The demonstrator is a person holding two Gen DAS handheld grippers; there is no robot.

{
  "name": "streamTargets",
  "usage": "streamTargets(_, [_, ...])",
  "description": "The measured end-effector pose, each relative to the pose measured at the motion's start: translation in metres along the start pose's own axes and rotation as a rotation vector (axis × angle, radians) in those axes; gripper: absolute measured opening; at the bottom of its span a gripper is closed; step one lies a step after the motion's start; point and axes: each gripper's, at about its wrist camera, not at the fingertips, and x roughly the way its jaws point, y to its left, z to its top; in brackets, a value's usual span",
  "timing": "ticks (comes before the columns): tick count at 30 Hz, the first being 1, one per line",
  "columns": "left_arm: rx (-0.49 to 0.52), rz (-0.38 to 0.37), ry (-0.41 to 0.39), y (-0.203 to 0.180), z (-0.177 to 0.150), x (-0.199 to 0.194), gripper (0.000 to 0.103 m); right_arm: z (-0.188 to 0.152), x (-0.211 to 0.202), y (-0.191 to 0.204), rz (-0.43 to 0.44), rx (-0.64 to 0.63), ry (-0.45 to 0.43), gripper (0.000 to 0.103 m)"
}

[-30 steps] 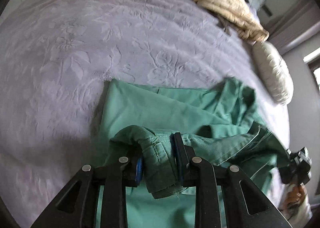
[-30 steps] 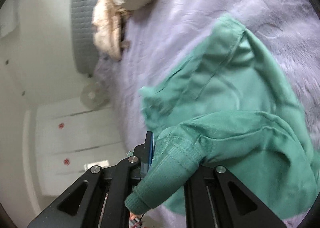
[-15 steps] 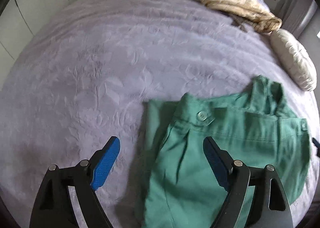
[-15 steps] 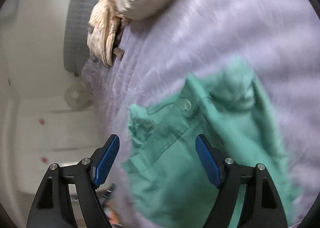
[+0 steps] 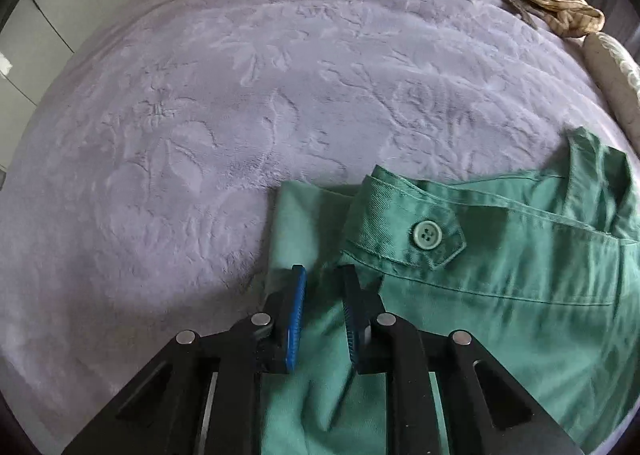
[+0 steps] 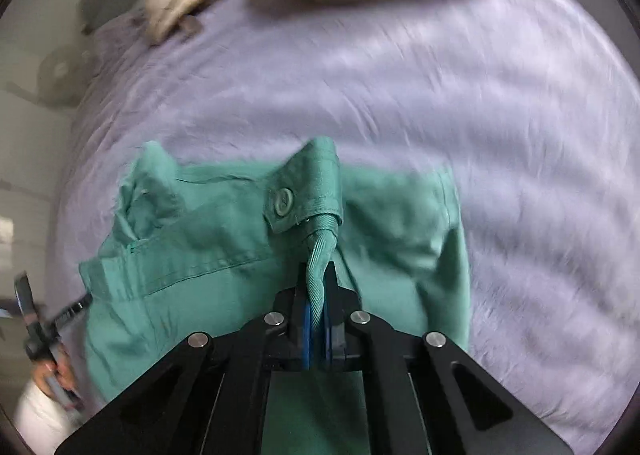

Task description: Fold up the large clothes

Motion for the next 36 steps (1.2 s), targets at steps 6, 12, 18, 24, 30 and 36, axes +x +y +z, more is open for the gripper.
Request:
streamTargets(6, [-0.001, 0.025, -0.003, 0.002, -0.005, 0.015, 0.022, 0.002, 0.036, -0.046, -0.019, 0.118, 0.059, 0.006])
streamTargets(12, [-0.042, 0.096, -0.016, 0.038, -0.011, -0.014, 0.022, -0.008, 0.007, -0.071, 0.002, 0.231, 0.018, 0.022])
streamTargets(18, [0.021, -0.004, -0.062, 0.040, -0.044, -0.061, 0.022, -0.035, -0.056, -0.038, 0.025, 0.142, -0.105, 0.022])
streamTargets(24, [0.077, -0.071, -0.001, -0.009, -0.078, -0.050, 0.022, -0.080, -0.018, 0.022, 0.160, 0.037, 0.033, 0.022])
streamTargets(30, [0.078, -0.039, -0.001, 0.001, -0.113, -0.041, 0.022, -0.112, 0.007, 0.015, 0.045, 0.016, 0.088, 0.017])
streamTargets(36, [0.007, -0.022, 0.006, 0.035, -0.137, -0.058, 0.026, -0.123, -0.031, -0.065, -0.095, 0.137, 0.060, 0.016])
